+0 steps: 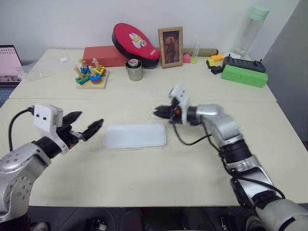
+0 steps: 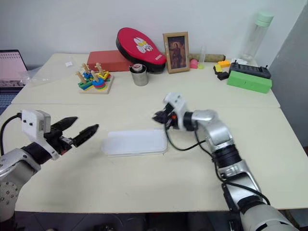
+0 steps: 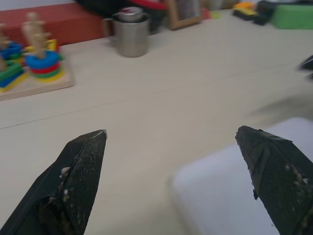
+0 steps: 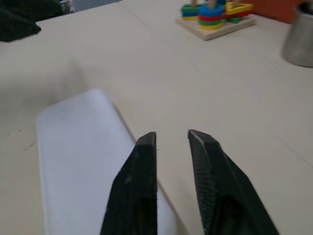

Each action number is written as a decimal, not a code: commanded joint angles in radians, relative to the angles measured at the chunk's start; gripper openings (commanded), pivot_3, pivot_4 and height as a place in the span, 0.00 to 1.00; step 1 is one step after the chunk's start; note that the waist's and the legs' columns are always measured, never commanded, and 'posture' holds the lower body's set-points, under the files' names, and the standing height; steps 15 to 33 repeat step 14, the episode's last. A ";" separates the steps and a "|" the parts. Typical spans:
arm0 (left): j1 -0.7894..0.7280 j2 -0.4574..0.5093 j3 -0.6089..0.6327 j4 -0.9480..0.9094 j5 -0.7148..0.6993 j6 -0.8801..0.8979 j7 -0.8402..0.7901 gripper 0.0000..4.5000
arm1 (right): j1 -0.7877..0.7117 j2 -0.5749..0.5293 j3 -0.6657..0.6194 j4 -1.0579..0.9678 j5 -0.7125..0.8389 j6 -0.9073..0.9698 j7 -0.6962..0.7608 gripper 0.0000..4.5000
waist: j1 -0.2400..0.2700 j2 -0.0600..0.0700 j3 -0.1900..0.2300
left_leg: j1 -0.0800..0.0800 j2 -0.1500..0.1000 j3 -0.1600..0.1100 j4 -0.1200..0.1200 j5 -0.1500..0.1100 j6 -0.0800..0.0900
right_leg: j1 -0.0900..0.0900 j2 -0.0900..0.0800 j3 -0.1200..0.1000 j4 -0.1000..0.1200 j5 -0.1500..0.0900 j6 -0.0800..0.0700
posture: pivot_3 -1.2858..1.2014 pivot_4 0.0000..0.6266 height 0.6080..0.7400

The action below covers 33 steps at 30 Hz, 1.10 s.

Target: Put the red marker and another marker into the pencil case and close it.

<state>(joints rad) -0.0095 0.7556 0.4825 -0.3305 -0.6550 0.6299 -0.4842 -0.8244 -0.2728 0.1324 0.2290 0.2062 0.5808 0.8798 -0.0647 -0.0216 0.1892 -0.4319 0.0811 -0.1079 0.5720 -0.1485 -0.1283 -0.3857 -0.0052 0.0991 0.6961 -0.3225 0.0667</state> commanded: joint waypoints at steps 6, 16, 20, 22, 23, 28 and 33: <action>-0.023 0.070 0.041 0.177 0.123 -0.115 -0.077 1.00 | 0.093 -0.169 -0.073 -0.108 0.051 0.024 0.043 0.76 | 0.001 0.000 0.000 | 0.000 0.000 0.001 -0.001 0.000 0.000 | -0.002 0.000 0.000 0.000 0.000 -0.001 | 0.52 0.24 1.00; -0.037 0.113 0.065 0.231 0.139 -0.122 -0.134 1.00 | 0.183 -0.263 -0.094 -0.226 0.103 0.074 0.055 1.00 | 0.003 0.001 0.000 | -0.001 0.000 0.001 -0.001 0.000 0.000 | -0.002 0.000 0.001 0.000 -0.002 0.001 | 0.52 0.24 1.00; -0.037 0.113 0.065 0.231 0.139 -0.122 -0.134 1.00 | 0.183 -0.263 -0.094 -0.226 0.103 0.074 0.055 1.00 | 0.003 0.001 0.000 | -0.001 0.000 0.001 -0.001 0.000 0.000 | -0.002 0.000 0.001 0.000 -0.002 0.001 | 0.52 0.24 1.00; -0.037 0.113 0.065 0.231 0.139 -0.122 -0.134 1.00 | 0.183 -0.263 -0.094 -0.226 0.103 0.074 0.055 1.00 | 0.003 0.001 0.000 | -0.001 0.000 0.001 -0.001 0.000 0.000 | -0.002 0.000 0.001 0.000 -0.002 0.001 | 0.52 0.24 1.00; -0.037 0.113 0.065 0.231 0.139 -0.122 -0.134 1.00 | 0.183 -0.263 -0.094 -0.226 0.103 0.074 0.055 1.00 | 0.003 0.001 0.000 | -0.001 0.000 0.001 -0.001 0.000 0.000 | -0.002 0.000 0.001 0.000 -0.002 0.001 | 0.52 0.24 1.00; -0.037 0.113 0.065 0.231 0.139 -0.122 -0.134 1.00 | 0.183 -0.263 -0.094 -0.226 0.103 0.074 0.055 1.00 | 0.003 0.001 0.000 | -0.001 0.000 0.001 -0.001 0.000 0.000 | -0.002 0.000 0.001 0.000 -0.002 0.001 | 0.52 0.24 1.00; -0.037 0.113 0.065 0.231 0.139 -0.122 -0.134 1.00 | 0.183 -0.263 -0.094 -0.226 0.103 0.074 0.055 1.00 | 0.003 0.001 0.000 | -0.001 0.000 0.001 -0.001 0.000 0.000 | -0.002 0.000 0.001 0.000 -0.002 0.001 | 0.52 0.24 1.00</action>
